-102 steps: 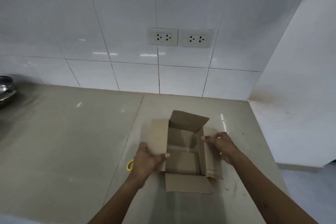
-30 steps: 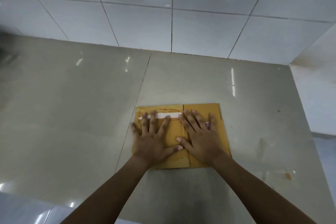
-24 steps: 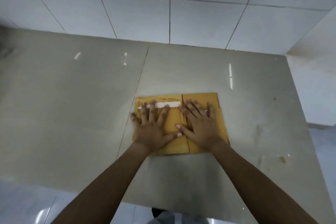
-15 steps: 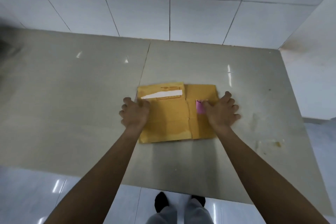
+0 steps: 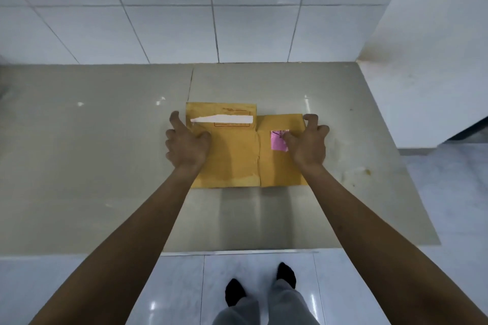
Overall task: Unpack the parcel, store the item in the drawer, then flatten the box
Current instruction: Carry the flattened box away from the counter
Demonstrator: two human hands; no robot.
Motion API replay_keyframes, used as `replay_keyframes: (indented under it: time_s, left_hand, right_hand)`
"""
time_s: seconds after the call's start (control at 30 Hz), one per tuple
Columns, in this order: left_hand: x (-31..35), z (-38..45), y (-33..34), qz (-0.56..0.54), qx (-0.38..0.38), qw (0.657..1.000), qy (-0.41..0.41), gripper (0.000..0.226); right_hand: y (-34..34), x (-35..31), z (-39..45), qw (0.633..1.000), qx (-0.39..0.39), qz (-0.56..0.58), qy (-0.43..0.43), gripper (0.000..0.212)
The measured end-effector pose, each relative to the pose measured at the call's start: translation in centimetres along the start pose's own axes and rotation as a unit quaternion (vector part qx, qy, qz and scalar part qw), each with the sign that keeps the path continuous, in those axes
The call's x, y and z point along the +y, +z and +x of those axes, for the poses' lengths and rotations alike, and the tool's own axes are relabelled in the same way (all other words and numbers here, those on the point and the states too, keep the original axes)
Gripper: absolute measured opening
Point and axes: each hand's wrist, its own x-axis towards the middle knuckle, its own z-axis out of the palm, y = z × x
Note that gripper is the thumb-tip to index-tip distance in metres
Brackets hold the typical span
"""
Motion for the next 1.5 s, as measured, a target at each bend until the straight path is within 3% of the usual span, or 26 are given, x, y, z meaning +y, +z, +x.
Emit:
replay_keyframes:
  time_s: [0.23, 0.43, 0.6, 1.0, 1.5]
  left_hand:
    - [1.4, -4.4, 0.5, -0.009, -0.011, 0.987, 0.162, 0.047]
    - [3.0, -9.9, 2.3, 0.074, -0.035, 0.975, 0.205, 0.041]
    - [4.9, -15.8, 4.4, 0.125, -0.025, 0.968, 0.214, 0.045]
    - [8.1, -32.1, 10.4, 0.126, -0.061, 0.971, 0.196, 0.049]
    - [9.7, -44.2, 13.7, 0.148, -0.187, 0.946, 0.219, 0.05]
  right_hand:
    - [-4.8, 2.7, -2.3, 0.995, 0.075, -0.03, -0.064, 0.037]
    - [-9.4, 6.6, -3.6, 0.981, 0.133, -0.069, -0.122, 0.023]
    - [-13.5, 11.8, -4.7, 0.973, 0.142, -0.102, -0.149, 0.024]
    - [-24.6, 25.4, -8.0, 0.965, 0.118, -0.177, -0.156, 0.034]
    - [-33.8, 36.3, -15.4, 0.968, 0.128, -0.201, -0.077, 0.036]
